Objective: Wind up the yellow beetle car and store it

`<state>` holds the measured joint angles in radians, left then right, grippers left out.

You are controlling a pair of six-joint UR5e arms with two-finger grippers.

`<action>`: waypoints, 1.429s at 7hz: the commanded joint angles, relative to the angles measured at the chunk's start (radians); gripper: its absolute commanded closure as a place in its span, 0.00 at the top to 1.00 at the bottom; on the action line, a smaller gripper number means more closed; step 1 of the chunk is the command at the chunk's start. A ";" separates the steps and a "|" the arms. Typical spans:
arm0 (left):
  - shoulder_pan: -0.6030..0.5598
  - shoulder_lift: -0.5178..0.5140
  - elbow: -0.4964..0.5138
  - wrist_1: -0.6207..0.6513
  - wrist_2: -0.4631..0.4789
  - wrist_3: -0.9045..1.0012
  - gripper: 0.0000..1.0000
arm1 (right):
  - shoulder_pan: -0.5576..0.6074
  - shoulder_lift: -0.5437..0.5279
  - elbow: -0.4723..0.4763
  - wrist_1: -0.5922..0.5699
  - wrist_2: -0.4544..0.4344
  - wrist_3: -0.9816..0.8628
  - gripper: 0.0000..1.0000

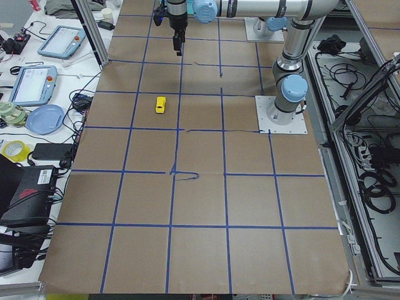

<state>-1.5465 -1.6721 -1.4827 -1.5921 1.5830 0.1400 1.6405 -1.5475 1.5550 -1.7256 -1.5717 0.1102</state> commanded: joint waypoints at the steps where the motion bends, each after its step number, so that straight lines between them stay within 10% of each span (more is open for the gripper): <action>1: 0.000 0.005 -0.014 0.001 0.002 0.001 1.00 | 0.001 0.001 -0.001 0.000 -0.001 0.002 1.00; 10: -0.007 0.011 -0.019 -0.009 -0.005 -0.008 1.00 | 0.004 -0.011 0.030 0.000 -0.001 0.000 1.00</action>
<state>-1.5534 -1.6600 -1.5015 -1.6026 1.5809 0.1328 1.6439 -1.5587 1.5794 -1.7257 -1.5716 0.1106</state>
